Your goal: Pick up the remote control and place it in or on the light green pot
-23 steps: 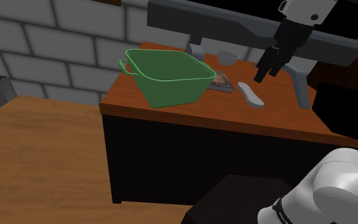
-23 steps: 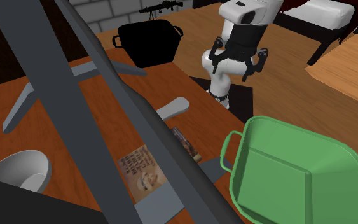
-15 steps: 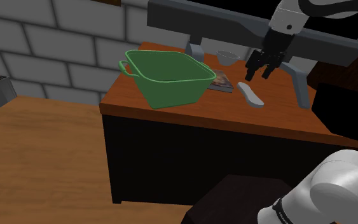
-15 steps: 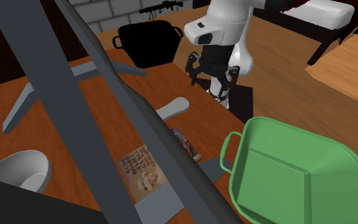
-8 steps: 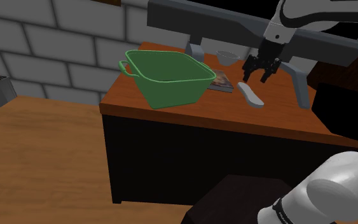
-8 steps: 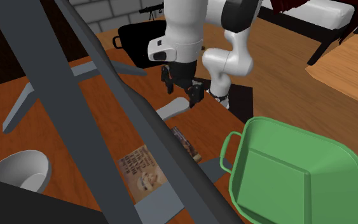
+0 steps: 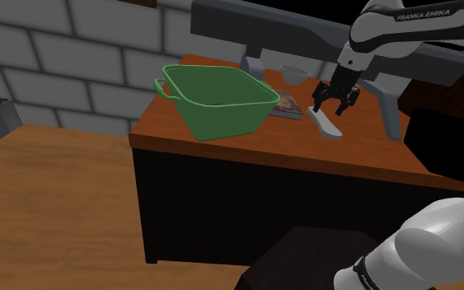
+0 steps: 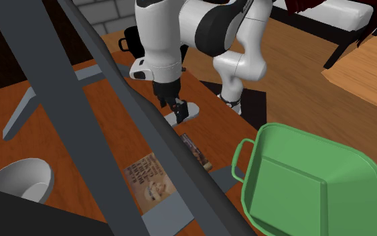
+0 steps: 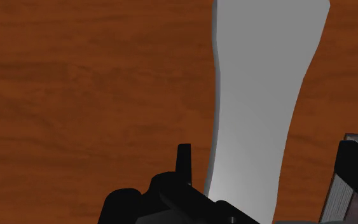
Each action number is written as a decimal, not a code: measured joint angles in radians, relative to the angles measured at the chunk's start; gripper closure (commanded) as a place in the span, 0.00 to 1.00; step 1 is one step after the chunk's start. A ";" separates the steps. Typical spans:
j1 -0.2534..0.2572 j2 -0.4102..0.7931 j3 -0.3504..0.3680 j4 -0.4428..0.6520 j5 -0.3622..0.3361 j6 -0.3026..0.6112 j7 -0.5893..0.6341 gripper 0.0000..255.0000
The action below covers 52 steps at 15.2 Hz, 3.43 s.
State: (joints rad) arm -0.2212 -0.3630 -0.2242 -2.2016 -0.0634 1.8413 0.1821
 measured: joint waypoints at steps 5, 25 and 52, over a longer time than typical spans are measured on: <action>-0.001 0.006 -0.003 -0.055 -0.001 0.061 0.002 0.00; -0.001 0.007 -0.002 -0.036 0.000 0.044 0.002 1.00; 0.009 0.035 0.011 0.352 0.014 -0.318 0.001 1.00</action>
State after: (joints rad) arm -0.2126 -0.3276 -0.2127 -1.8493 -0.0496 1.5238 0.1830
